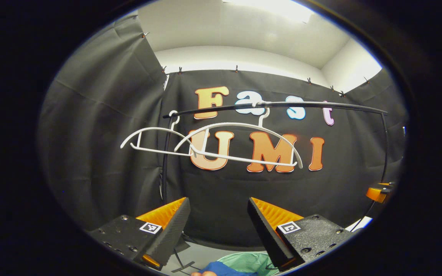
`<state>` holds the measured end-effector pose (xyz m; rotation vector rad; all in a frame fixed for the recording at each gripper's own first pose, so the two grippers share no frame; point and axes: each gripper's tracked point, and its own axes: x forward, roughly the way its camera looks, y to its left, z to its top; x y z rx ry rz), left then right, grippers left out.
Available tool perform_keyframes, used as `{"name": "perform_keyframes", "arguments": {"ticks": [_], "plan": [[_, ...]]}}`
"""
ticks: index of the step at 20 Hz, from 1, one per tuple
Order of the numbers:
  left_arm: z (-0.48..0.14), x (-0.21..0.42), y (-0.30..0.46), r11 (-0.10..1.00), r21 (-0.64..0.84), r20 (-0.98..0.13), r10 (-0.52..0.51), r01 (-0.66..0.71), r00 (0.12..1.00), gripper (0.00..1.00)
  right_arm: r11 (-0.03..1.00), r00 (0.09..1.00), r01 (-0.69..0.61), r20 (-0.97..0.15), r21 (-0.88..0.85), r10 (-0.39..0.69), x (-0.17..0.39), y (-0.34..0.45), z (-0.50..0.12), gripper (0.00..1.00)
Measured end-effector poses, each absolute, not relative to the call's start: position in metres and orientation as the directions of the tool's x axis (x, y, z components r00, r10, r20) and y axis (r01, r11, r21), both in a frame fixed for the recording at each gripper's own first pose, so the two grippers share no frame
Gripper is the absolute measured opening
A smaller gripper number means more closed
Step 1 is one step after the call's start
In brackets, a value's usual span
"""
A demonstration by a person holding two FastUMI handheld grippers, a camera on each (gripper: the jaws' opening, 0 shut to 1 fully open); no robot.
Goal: Grasp the clothes on the hanger with both hands and then place them into the laundry hamper below.
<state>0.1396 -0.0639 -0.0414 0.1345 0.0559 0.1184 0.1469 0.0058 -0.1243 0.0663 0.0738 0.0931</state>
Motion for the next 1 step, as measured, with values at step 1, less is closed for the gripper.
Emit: {"name": "perform_keyframes", "arguments": {"ticks": [1], "plan": [[-0.0445,0.1411,-0.0633,0.985,0.129,-0.056,0.122,-0.114,0.991,0.92,0.993,0.992,-0.097,-0.071,0.072,0.103,0.1476,0.0106,-0.124,0.89]]}}
